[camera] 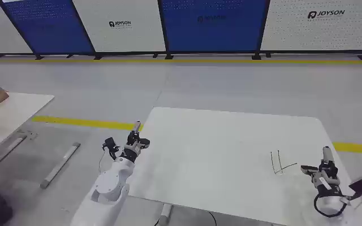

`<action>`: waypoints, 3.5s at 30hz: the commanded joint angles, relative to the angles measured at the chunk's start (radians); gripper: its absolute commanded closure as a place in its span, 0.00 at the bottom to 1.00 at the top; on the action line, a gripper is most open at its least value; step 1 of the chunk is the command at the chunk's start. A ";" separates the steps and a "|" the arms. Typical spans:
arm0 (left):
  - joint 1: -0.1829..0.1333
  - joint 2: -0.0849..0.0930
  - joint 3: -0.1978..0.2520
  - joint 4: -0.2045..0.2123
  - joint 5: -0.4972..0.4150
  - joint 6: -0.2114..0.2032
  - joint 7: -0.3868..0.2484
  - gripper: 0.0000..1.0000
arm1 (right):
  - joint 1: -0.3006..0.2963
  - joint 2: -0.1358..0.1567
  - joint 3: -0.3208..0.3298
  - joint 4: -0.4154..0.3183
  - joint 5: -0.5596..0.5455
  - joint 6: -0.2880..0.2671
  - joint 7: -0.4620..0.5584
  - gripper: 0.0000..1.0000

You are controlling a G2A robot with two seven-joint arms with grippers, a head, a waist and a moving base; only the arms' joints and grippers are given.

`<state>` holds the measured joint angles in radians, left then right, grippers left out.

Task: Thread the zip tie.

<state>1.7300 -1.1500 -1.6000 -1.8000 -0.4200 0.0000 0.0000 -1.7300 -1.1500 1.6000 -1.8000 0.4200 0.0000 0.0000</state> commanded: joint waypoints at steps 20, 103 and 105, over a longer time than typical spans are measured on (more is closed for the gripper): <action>0.000 0.000 0.000 0.000 0.000 0.000 0.000 0.00 | 0.000 0.000 0.000 0.000 0.000 0.000 0.000 0.00; 0.000 0.000 0.000 0.000 0.000 0.000 0.000 0.00 | 0.629 0.226 -0.006 0.577 -0.344 -0.034 1.390 0.00; 0.000 0.000 0.000 0.000 0.000 0.000 0.000 0.00 | 0.668 0.233 -0.058 0.640 -0.367 -0.033 1.390 0.00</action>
<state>1.7300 -1.1500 -1.6000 -1.8000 -0.4200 0.0000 0.0000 -1.0794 -0.9183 1.5664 -1.1895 0.0598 -0.0326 1.3900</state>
